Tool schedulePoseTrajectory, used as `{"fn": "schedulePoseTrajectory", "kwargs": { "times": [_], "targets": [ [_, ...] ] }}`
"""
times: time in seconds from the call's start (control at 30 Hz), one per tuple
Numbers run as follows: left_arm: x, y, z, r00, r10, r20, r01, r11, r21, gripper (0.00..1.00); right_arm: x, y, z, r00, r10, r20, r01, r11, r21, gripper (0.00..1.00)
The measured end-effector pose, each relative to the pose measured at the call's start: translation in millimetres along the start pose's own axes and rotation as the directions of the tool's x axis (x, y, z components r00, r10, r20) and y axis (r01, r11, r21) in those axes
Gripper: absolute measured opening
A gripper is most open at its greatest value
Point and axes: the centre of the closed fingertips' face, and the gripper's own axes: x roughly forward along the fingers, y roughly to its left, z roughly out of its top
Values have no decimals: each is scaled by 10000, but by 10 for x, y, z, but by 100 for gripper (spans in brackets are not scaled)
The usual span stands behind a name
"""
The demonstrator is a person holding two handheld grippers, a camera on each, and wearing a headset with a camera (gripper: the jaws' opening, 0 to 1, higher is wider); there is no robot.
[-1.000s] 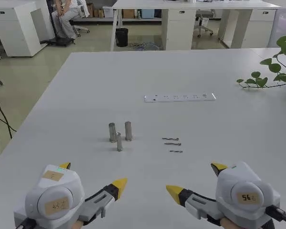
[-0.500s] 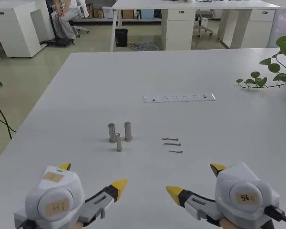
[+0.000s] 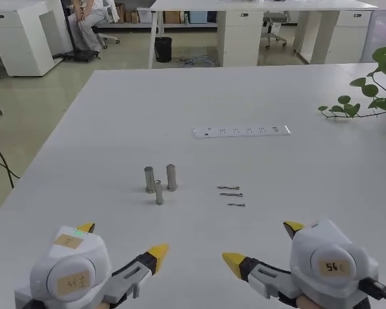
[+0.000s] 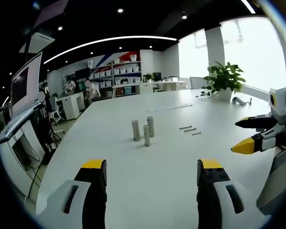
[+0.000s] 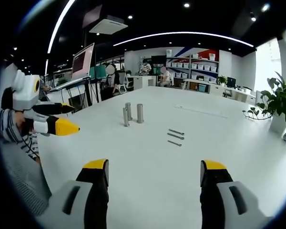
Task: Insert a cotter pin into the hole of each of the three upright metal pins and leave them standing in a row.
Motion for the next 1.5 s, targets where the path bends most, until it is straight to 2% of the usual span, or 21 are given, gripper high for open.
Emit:
{"fn": "schedulePoseTrajectory", "kwargs": {
  "times": [0.1, 0.27, 0.4, 0.6, 0.73, 1.03, 1.23, 1.33, 1.5],
  "targets": [
    [2, 1, 42, 9998, -13, 178, 13, 10000, -1, 71, -6, -19, 47, 10000, -35, 45, 34, 9999, 106, 78],
    [51, 15, 55, 9999, -71, 81, 71, 9999, -71, 69, -32, -36, 76, 10000, 1, -72, -1, 10000, 88, 77],
    [150, 48, 70, 9997, -225, -25, 225, 9997, 93, 68, -56, -11, -25, 9962, 177, -851, -121, 9978, 655, 75],
    [336, 104, 140, 9987, -505, -37, 506, 9987, 108, 63, -49, -18, 61, 9977, 319, -604, -275, 9970, 727, 74],
    [503, 160, 182, 9982, -597, -52, 596, 9982, -104, 61, -19, -29, 121, 9973, 458, -571, -419, 9968, 681, 74],
    [841, 221, 221, 9956, -933, 77, 934, 9955, -128, 44, 73, -78, 160, 9962, 644, -584, -598, 9952, 773, 69],
    [1061, 171, 220, 9922, -1245, -21, 1245, 9921, 142, 38, 135, -68, 131, 9936, 805, -792, -750, 9948, 696, 67],
    [1154, 122, 221, 9894, -1449, -71, 1451, 9888, 362, 34, 177, -84, 137, 9947, 823, -611, -776, 9942, 746, 64],
    [1288, 71, 216, 9862, -1649, -145, 1655, 9842, 626, 32, 251, -101, 106, 9942, 847, -669, -781, 9924, 948, 61]
  ]
}}
